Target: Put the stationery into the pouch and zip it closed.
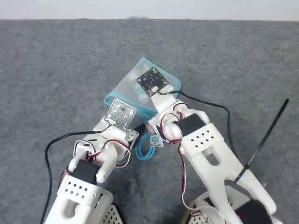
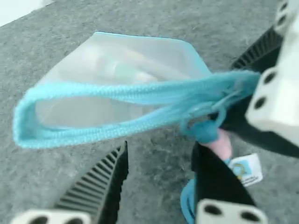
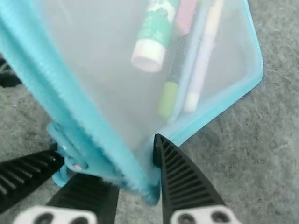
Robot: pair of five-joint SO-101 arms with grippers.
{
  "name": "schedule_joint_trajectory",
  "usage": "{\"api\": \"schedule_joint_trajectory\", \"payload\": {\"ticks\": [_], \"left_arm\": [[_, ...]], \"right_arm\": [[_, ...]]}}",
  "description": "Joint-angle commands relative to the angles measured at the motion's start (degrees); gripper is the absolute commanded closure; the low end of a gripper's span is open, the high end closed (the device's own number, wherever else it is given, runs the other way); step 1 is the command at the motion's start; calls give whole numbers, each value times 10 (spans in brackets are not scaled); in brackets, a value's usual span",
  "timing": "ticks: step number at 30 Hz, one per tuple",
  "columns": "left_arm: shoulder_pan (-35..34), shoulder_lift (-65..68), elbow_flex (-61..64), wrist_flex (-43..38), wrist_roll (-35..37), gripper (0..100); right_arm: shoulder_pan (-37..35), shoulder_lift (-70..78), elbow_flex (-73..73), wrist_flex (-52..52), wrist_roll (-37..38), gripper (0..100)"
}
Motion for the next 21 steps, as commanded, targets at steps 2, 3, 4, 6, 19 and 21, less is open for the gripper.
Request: {"api": "schedule_joint_trajectory", "payload": {"ticks": [2, 3, 4, 6, 19, 21], "left_arm": [[14, -1, -18, 18, 14, 668], [14, -1, -29, 39, 13, 659], [14, -1, -39, 62, 12, 659], [14, -2, -60, 101, 11, 659], [13, 2, -66, 88, 7, 658], [10, 3, -50, 57, 25, 659]], "right_arm": [[-14, -27, -3, -8, -2, 993], [-14, -27, -3, -8, -1, 993], [-13, -27, -3, -8, -1, 993], [-13, -27, -3, -8, -2, 993], [-12, -27, -2, -12, -4, 993], [-12, -27, -2, -12, -4, 993]]}}
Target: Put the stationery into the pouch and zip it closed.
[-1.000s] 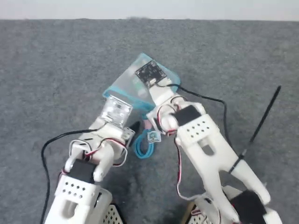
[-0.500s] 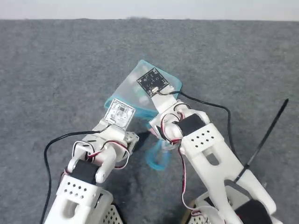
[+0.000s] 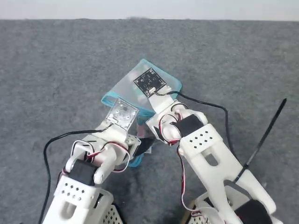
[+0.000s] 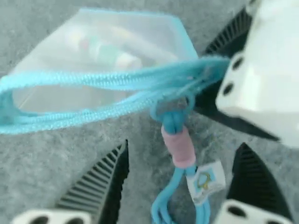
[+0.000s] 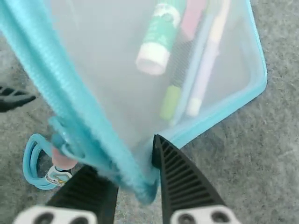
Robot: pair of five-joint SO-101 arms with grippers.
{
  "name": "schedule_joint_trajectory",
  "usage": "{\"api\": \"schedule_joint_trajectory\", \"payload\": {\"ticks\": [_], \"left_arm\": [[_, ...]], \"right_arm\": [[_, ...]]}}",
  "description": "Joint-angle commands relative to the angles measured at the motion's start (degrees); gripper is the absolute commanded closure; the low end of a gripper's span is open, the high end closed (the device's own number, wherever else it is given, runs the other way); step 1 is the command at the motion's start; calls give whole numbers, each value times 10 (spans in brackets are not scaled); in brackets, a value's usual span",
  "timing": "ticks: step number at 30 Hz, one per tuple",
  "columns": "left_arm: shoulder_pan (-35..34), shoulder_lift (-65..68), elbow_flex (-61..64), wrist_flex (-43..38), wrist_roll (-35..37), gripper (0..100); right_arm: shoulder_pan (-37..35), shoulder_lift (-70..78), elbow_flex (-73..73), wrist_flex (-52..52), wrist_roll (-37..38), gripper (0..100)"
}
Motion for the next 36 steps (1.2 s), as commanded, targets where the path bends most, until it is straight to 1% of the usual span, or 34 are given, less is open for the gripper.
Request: {"api": "schedule_joint_trajectory", "payload": {"ticks": [1, 4, 7, 10, 15, 21, 30, 32, 36], "left_arm": [[-1, 4, 10, -63, 25, 660], [-1, 4, 36, -109, 26, 702], [-2, 0, 52, -138, 23, 799], [-3, -1, 53, -138, 22, 893], [-11, -1, 52, -133, 22, 994], [-72, -1, 14, -84, 21, 991], [-153, -1, 6, -83, 21, 991], [-162, -1, 6, -84, 21, 991], [-144, -1, 6, -82, 8, 991]], "right_arm": [[-6, -27, -2, -6, -5, 993], [-6, -31, 15, -15, -2, 993], [-5, -30, 28, -23, -1, 993], [0, -27, 35, -27, 1, 993], [27, -27, 43, -27, 18, 993], [53, -26, 62, -44, 21, 993], [56, -26, 76, -43, 30, 993], [61, -26, 81, -44, 32, 993], [63, -27, 82, -57, 33, 993]]}}
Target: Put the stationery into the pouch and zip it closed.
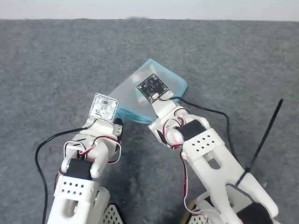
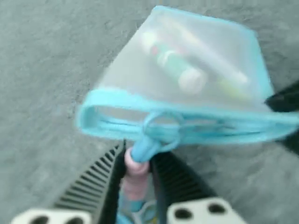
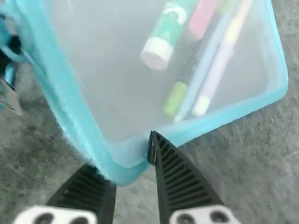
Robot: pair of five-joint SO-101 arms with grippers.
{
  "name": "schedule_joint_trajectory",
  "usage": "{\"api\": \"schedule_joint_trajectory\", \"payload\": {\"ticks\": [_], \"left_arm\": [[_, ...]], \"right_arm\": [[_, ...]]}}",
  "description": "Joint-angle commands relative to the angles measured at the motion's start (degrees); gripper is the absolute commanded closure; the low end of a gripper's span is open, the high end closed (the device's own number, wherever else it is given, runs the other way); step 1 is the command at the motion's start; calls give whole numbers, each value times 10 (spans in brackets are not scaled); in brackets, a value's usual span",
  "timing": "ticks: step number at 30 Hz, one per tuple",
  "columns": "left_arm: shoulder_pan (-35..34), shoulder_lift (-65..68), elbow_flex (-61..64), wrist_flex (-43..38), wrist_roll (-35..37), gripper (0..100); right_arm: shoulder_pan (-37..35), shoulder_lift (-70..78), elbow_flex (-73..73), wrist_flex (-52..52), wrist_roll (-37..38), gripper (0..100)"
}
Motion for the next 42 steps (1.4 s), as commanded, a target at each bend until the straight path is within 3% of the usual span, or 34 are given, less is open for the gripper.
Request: {"api": "schedule_joint_trajectory", "payload": {"ticks": [1, 5, 8, 14, 25, 28, 32, 36, 42], "left_arm": [[-9, -2, -41, 3, -4, 991], [-24, -2, -42, 3, -4, 991], [-56, -1, -42, -2, -4, 991], [-58, 1, -42, -3, -4, 991], [-57, 3, -40, -3, -4, 991], [-33, 3, -35, -2, -5, 991], [47, -1, -7, 0, -33, 990], [128, -1, -1, 3, -31, 990], [110, -1, -29, 3, -18, 990]], "right_arm": [[25, -9, 5, -8, 7, 993], [27, -9, 5, -8, 7, 993], [78, -9, 5, -7, 18, 993], [193, -8, 8, -5, 69, 993], [305, -9, 40, -5, 144, 993], [302, -9, 41, -2, 145, 993], [271, -18, 39, 25, 133, 992], [186, -55, 52, 43, 119, 992], [83, -200, 145, 45, 139, 933]]}}
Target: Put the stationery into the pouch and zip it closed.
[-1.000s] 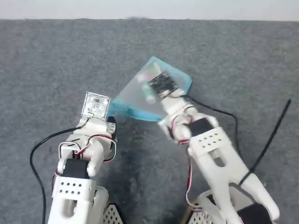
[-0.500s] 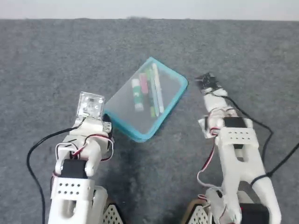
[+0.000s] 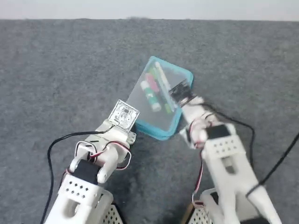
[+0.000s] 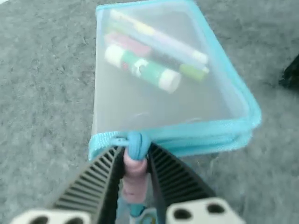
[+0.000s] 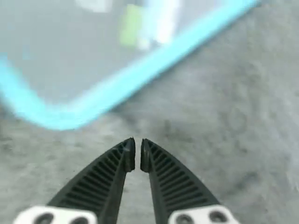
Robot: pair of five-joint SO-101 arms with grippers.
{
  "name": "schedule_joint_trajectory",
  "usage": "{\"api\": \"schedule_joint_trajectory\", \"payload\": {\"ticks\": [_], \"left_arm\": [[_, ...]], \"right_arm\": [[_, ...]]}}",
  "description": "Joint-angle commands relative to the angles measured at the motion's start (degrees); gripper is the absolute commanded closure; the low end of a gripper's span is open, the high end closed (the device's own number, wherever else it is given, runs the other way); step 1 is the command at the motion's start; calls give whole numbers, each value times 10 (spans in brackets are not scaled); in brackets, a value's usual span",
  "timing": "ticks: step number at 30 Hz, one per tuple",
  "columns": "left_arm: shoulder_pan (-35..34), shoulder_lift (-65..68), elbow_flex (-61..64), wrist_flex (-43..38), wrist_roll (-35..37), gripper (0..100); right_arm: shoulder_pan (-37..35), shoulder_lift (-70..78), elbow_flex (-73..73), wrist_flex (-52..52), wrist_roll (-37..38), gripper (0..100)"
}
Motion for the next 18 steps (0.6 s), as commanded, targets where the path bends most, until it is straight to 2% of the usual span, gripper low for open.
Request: {"api": "schedule_joint_trajectory", "payload": {"ticks": [1, 6, 11, 18], "left_arm": [[-8, -2, -39, 3, 12, 990], [-9, -2, -39, 3, 12, 990], [-9, -2, -55, 19, 13, 990], [-7, -2, -68, 32, 13, 990]], "right_arm": [[-51, -125, 50, -4, 13, 902], [-126, -279, 162, -27, 19, 772], [-181, -376, 223, -43, 19, 750], [-183, -390, 319, -250, 20, 750]]}}
